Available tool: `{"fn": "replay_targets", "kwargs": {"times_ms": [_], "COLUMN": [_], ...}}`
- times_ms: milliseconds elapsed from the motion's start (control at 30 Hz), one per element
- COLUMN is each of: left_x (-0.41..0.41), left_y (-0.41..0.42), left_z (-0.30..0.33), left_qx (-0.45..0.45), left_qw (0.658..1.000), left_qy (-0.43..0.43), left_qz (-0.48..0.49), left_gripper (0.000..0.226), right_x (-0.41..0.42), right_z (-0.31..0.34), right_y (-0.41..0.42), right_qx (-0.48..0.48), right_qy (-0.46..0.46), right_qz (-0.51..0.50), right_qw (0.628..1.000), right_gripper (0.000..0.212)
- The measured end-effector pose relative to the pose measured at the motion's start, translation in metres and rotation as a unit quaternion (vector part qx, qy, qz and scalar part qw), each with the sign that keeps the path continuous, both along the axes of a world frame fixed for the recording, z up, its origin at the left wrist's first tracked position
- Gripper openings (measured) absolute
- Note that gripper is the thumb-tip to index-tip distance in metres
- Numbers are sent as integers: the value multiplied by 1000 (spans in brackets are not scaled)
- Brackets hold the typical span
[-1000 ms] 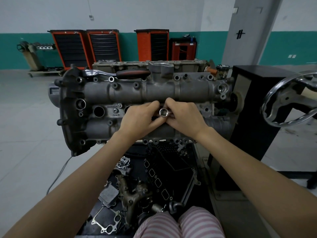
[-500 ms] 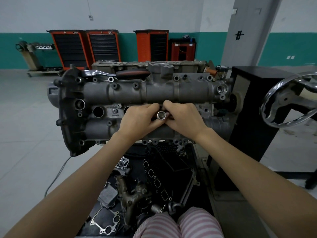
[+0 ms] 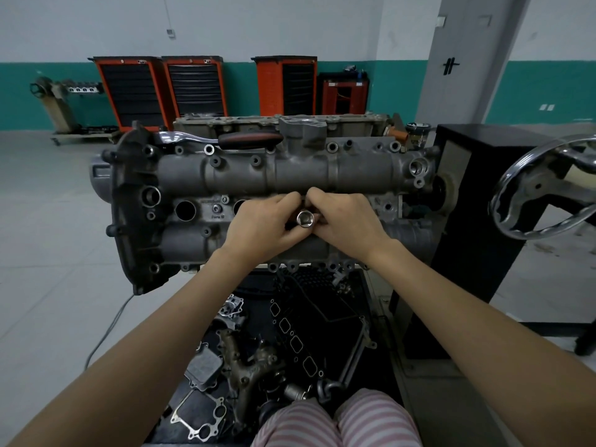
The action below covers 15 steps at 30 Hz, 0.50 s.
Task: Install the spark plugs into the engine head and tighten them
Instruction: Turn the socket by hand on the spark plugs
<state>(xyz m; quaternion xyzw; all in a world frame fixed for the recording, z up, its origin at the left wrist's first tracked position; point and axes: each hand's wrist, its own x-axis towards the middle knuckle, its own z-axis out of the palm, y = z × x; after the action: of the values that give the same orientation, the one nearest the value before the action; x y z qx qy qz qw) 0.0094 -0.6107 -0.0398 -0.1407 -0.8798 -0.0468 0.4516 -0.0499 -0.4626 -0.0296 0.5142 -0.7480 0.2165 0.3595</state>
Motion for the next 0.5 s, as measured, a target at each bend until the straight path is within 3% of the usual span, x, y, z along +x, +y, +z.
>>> {"fn": "replay_targets", "kwargs": {"times_ms": [167,267,500], "left_x": [0,4,2], "left_y": [-1,2,1], "left_z": [0,1,0], "left_qx": [-12,3,18], "left_qw": [1000,1000,1000], "left_qy": [11,-1,2], "left_qz": [-5,-19,-2], "left_gripper": [35,31,38], "right_x": [-2,-2,2], "right_z": [1,-1,1], "right_y": [-3,-3,0], "right_qx": [-7,13,-11], "right_qy": [-54,-23,5], "right_qz": [-26,-16,7], "right_qw": [998,1000,1000], "right_gripper": [24,33,9]}}
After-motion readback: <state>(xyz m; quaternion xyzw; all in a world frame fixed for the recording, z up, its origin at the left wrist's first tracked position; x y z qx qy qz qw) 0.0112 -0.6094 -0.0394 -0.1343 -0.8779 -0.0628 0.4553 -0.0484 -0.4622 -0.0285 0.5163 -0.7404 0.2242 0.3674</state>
